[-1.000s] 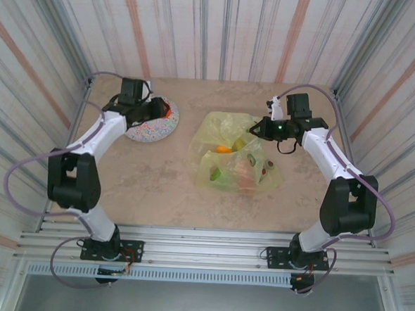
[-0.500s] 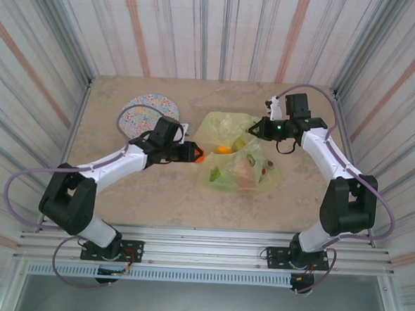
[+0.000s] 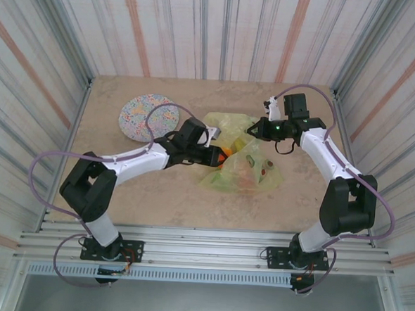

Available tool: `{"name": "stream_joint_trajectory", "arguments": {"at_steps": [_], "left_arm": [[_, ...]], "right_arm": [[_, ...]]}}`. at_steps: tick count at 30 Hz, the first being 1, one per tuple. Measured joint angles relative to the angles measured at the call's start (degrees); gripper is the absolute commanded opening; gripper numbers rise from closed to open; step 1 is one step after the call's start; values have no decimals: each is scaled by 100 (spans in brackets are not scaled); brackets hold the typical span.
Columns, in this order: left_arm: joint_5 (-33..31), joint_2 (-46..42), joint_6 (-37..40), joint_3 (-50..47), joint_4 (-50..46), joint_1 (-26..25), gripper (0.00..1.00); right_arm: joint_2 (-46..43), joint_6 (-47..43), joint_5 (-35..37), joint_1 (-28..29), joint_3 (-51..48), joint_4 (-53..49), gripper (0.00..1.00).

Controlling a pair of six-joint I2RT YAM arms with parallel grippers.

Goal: Place the fruits into the plastic bag

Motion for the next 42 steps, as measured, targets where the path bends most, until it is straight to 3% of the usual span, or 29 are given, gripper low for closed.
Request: {"name": "stream_joint_trajectory", "arguments": {"at_steps": [11,17,28,42], "left_arm": [[522,933,39,992,413,-407,57],[577,1292,31,1266,503,-444,69],[398,1231,391,1283,236,-367,81],[264,769,634,1045,190,-138,84]], "right_arm": [[0,0,-2,0,0,0,0],[0,0,2,0,0,0,0],[4,0,13,0,0,0,0],[44,0,13,0,0,0,0]]}}
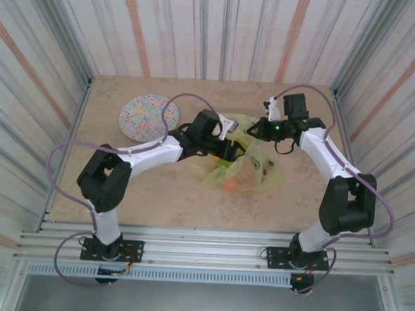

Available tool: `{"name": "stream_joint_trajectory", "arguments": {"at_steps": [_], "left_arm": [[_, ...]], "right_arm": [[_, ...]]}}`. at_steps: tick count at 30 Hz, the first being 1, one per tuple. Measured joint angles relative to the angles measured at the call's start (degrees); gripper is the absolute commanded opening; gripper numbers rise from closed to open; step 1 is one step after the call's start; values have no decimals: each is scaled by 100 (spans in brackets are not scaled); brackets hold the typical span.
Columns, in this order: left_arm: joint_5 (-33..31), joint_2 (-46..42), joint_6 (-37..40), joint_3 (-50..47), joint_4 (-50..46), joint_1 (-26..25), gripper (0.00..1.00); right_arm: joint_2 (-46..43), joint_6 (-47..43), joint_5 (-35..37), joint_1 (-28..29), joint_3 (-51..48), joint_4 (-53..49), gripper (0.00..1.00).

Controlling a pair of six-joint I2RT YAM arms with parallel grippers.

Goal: Place the fruits into the plastic bag

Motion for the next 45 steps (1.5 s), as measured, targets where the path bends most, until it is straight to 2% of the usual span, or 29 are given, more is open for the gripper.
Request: {"name": "stream_joint_trajectory", "arguments": {"at_steps": [13,19,26,30,39,45], "left_arm": [[-238,-839,243,-411,-87,367,83],[-415,-1499,341,-1045,4,634,84],[-1023,-2302,140,-2092,83,1257,87],[-1032,-2243,-105,-2601,188,1598,88],[-807,-1432,-291,-2734,431,1615,87],[-533,-977,-380,-2732,612,1611,70]], "right_arm": [[31,0,0,0,0,-2,0],[31,0,0,0,0,-2,0],[42,0,0,0,0,2,0],[114,0,0,0,0,28,0],[173,0,0,26,0,44,0],[173,0,2,26,0,44,0]]}}
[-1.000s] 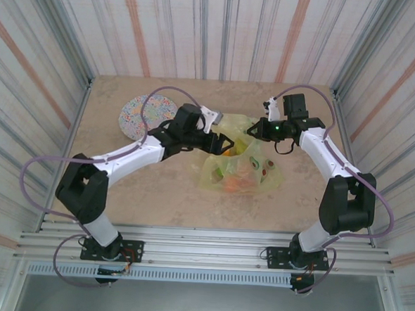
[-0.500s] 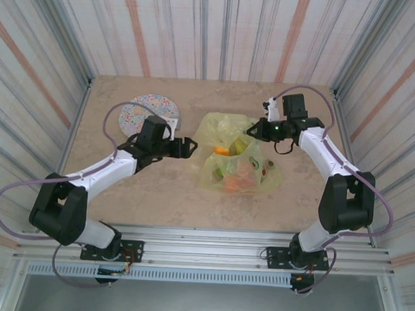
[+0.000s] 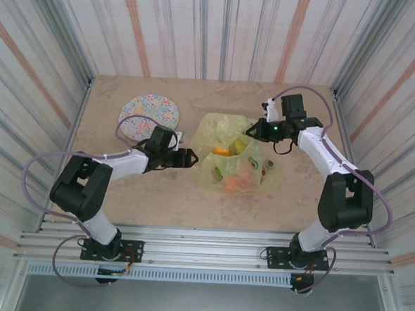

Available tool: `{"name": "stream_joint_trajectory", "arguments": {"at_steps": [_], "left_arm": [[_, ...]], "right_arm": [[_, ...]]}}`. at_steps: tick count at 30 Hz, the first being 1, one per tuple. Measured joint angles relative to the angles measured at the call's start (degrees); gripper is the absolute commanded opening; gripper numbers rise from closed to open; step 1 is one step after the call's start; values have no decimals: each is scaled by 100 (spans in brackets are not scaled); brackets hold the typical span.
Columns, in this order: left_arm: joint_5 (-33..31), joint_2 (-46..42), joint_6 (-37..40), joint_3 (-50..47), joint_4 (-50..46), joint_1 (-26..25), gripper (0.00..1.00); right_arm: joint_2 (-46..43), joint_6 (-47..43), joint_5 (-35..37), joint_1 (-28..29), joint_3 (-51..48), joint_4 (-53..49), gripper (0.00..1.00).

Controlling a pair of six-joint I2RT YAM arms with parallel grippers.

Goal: Place the fruits into the plastic bag

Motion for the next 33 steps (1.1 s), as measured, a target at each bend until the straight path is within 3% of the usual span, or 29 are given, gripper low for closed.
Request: {"name": "stream_joint_trajectory", "arguments": {"at_steps": [9,19,25,33], "left_arm": [[306,243,-188,-59,629,-297,44],[490,44,-289,-118,826,-459,6],[789,-721,-271,216,538,-557,0],[1108,-1152,-256,1801,129,-1058,0]], "right_arm": [[0,0,-2,0,0,0,0],[-7,-4,31,-22,0,-15,0],[-192,-247,387,-208,122,-407,0],[-629,-662,1139,-345,820,-1150,0]]}}
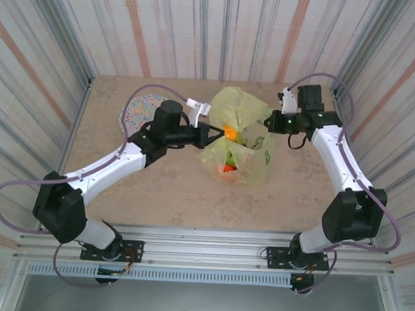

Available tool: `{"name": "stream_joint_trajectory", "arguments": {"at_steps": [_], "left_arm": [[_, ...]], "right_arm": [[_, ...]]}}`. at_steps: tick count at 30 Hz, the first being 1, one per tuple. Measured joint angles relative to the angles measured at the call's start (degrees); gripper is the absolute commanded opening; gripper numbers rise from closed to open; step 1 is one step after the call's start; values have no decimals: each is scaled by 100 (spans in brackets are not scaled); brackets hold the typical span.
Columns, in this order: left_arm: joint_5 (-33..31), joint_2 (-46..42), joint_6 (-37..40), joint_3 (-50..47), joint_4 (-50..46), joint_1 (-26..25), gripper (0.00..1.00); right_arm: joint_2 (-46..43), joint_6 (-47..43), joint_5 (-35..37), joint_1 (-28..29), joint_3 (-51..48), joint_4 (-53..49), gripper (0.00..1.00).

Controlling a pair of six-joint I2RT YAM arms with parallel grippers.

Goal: Place the fruits into the plastic bag

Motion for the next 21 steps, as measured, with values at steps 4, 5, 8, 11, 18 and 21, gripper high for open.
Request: {"name": "stream_joint_trajectory", "arguments": {"at_steps": [4,5,8,11,18,21], "left_arm": [[79,-94,-48,389,-127,-116,0],[57,-107,-68,450,-210,-118,0],[-114,-111,-155,619,-590,-103,0],[-361,-87,-273,778,-1084,-66,0],[-970,52,-525,848,-2055,240,0],[-1307,127,-507,841,-2312,341,0]], "right_arm": [[-188,-116,227,0,232,-234,0],[-227,-125,254,0,245,-278,0],[-264,-142,334,0,262,-396,0],[-232,-184,372,0,262,-518,0],[101,-240,684,85,343,-754,0],[264,-243,874,199,396,-796,0]]}}
